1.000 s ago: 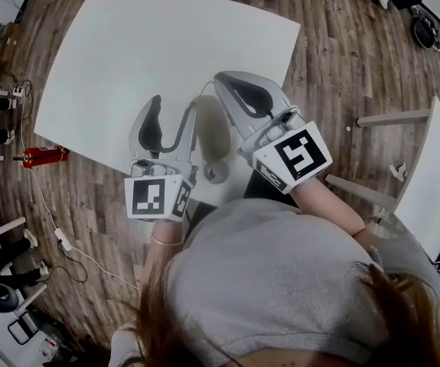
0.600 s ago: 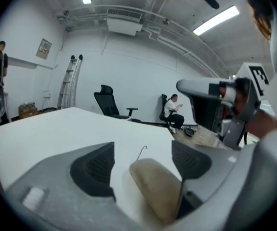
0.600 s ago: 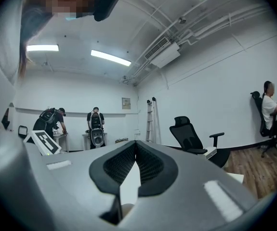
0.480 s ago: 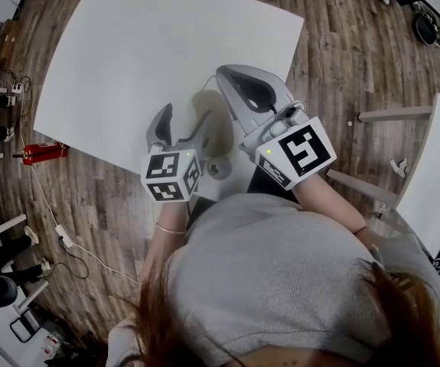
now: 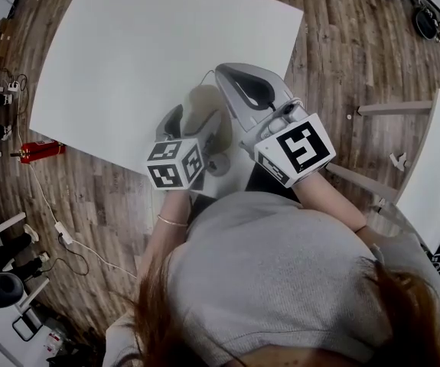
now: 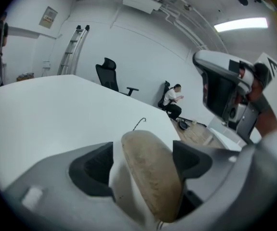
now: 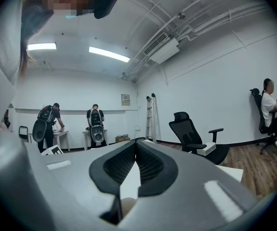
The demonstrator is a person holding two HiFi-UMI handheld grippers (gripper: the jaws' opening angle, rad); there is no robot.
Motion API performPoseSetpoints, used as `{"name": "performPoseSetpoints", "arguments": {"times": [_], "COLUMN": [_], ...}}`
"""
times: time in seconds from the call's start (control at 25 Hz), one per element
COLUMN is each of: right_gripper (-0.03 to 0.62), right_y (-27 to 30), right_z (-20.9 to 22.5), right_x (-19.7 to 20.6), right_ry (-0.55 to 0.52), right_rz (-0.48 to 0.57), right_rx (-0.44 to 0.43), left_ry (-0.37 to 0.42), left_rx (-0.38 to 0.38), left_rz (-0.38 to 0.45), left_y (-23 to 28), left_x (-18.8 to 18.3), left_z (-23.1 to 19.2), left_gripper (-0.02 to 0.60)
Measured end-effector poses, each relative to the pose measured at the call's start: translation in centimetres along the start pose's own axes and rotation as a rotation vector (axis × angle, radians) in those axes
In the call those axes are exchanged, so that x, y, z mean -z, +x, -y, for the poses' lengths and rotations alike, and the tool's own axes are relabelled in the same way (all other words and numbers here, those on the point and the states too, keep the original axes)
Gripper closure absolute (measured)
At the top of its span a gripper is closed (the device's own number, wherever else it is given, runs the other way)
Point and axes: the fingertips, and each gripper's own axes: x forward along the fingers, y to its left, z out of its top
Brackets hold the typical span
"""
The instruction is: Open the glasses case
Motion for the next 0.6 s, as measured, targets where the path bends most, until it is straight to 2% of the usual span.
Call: {"name": "performPoseSetpoints", "arguments": {"times": [0.4, 0.6], "right_gripper": [0.591, 0.591], "right_y": [-0.1, 0.1], "right_z": [0.2, 0.1], "right_x": [-0.1, -0.3], "right_ry": [0.033, 0.024], "right_rz": [0.008, 0.016], "right_rx": [-0.004, -0.009], "left_ry": [-0.038, 0.002], "left_rx": [0.065, 0.062], "left_rz": [-0.056, -0.124], "left_y": [2.1, 3.7], "left_x": [0.1, 0.2], "left_z": [2.2, 3.6], "left_gripper": [0.186, 0.152]}}
